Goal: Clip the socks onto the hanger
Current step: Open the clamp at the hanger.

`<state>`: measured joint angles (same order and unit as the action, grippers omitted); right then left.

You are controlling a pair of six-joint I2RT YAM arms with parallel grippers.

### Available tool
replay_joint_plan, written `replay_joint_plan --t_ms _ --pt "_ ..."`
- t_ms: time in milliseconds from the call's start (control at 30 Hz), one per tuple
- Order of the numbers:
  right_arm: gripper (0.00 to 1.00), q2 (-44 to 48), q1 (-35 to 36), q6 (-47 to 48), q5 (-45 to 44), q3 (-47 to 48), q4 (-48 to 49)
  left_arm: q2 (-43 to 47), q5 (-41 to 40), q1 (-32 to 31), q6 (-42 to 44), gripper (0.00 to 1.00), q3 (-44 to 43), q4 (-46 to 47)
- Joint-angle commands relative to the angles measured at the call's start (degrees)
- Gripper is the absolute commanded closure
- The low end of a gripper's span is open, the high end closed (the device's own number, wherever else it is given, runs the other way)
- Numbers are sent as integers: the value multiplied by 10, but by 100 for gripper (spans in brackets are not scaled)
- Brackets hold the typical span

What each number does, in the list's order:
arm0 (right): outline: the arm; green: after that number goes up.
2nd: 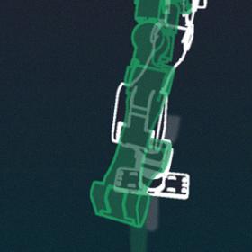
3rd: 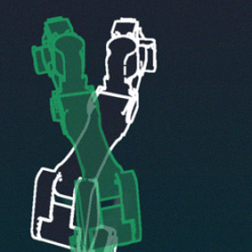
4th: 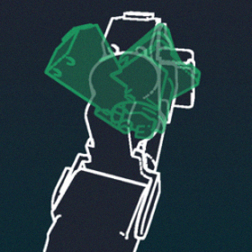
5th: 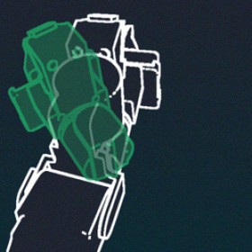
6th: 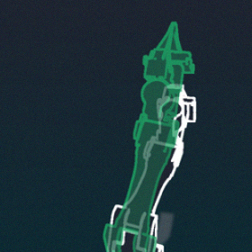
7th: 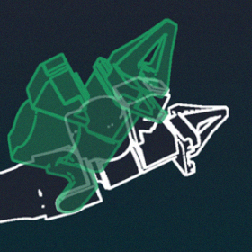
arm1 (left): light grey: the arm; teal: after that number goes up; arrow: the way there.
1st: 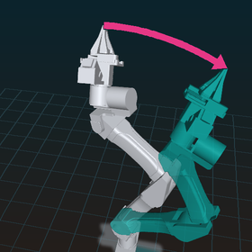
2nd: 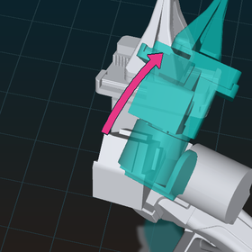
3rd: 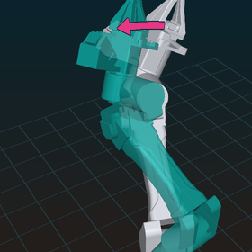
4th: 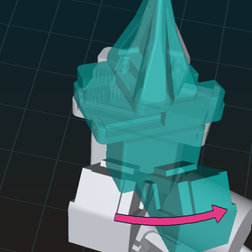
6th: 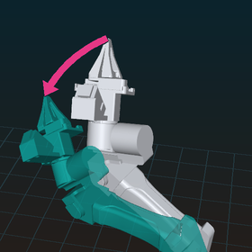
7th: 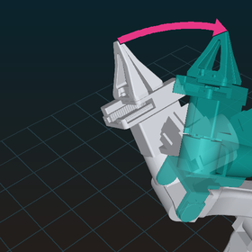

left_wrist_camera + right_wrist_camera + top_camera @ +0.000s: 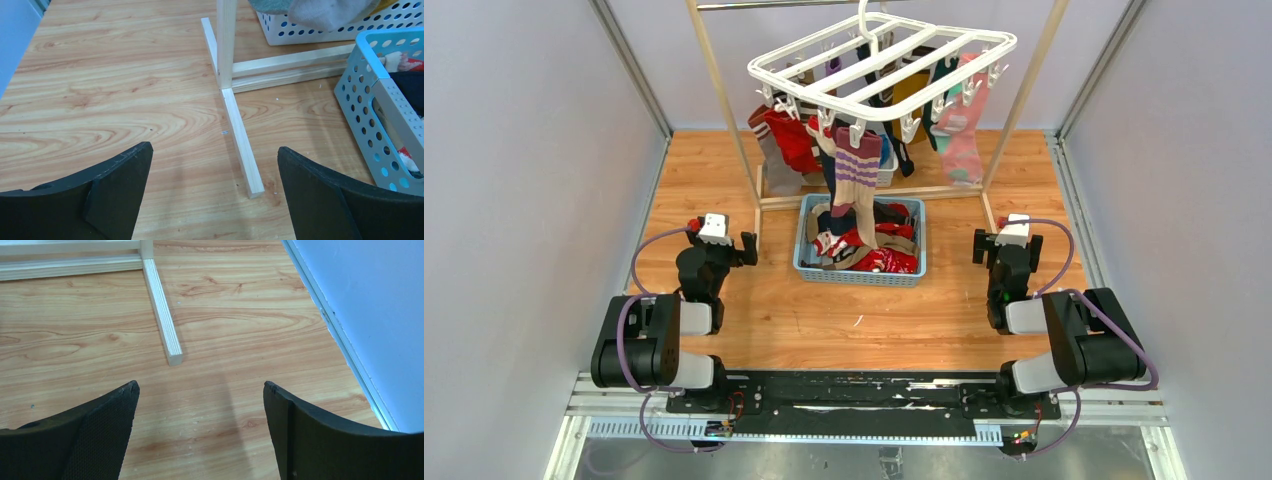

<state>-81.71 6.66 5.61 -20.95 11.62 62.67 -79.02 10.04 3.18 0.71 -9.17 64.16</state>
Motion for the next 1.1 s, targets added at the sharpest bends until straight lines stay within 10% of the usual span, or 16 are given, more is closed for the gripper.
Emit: replay_joint_plan --t_ms 0,267,467,633,833,1067 --pt "7 -4 -9 3 3 2 9 -2 -5 -1 10 0 -7 12" --pt "7 -1 -16 0 7 6 7 -1 -21 -17 22 0 -16 -6" --pt "7 195 5 -80 1 167 -392 28 8 -14 29 0 -27 -44" --pt "9 285 1 -219 109 236 -444 150 6 -6 12 0 -170 -377" --pt "29 346 116 -143 275 304 -464 231 128 12 18 0 -397 -799" --pt "47 313 308 -4 249 433 -497 301 248 12 -42 0 -528 -946"
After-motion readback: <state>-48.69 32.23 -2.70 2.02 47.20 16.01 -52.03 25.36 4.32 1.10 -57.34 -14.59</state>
